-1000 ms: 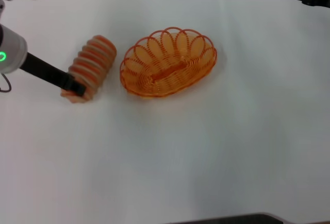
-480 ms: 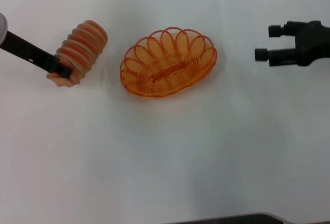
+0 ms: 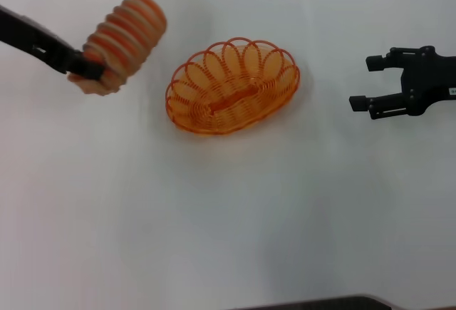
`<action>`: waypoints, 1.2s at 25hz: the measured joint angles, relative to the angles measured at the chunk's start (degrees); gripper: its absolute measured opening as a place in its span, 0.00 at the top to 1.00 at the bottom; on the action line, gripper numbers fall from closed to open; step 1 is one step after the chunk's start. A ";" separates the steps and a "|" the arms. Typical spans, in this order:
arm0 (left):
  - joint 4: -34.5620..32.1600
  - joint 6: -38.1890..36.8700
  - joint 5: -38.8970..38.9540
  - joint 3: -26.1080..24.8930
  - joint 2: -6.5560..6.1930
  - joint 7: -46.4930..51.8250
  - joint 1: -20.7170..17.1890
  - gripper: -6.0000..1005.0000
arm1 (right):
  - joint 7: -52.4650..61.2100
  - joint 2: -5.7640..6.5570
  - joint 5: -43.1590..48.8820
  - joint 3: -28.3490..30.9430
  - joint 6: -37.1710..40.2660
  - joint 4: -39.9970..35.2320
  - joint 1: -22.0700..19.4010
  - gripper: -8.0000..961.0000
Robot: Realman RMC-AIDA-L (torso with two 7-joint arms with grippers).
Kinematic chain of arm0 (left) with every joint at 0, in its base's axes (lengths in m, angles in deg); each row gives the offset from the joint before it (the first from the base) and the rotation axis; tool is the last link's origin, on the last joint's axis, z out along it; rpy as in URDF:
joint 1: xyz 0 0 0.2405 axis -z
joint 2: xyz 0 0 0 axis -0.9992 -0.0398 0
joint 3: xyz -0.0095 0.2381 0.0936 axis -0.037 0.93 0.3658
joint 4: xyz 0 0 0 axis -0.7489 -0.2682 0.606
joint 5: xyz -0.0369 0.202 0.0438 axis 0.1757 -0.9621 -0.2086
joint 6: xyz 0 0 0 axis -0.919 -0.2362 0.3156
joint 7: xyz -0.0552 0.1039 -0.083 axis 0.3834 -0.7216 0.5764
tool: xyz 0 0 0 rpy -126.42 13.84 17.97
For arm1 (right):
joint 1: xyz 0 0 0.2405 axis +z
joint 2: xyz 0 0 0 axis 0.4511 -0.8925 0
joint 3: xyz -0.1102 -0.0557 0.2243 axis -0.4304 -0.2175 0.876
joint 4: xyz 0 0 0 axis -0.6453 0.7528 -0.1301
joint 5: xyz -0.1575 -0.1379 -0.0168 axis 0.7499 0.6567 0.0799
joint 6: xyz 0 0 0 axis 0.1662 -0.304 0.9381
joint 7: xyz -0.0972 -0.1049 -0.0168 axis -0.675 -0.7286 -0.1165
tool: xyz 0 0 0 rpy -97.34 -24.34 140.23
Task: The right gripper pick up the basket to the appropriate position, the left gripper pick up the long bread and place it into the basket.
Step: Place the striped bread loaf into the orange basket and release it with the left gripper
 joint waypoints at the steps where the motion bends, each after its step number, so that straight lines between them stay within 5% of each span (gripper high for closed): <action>1: -0.07 -1.11 1.52 -0.22 -0.16 -1.46 0.26 0.70 | -0.05 -0.04 0.63 -0.02 -0.31 0.00 0.17 0.04; 11: 0.25 -2.92 3.91 5.43 2.31 -8.59 3.25 0.77 | -1.81 -0.61 2.68 -1.47 -1.47 0.00 0.68 0.04; 22: 2.60 3.78 2.97 14.63 4.89 -9.57 6.03 0.82 | -2.29 -0.73 2.73 -4.12 -1.99 0.00 1.17 0.04; 30: 2.84 7.18 0.39 16.82 6.86 -9.60 5.99 0.83 | -2.34 -1.13 3.45 -4.56 -2.03 0.00 1.60 0.04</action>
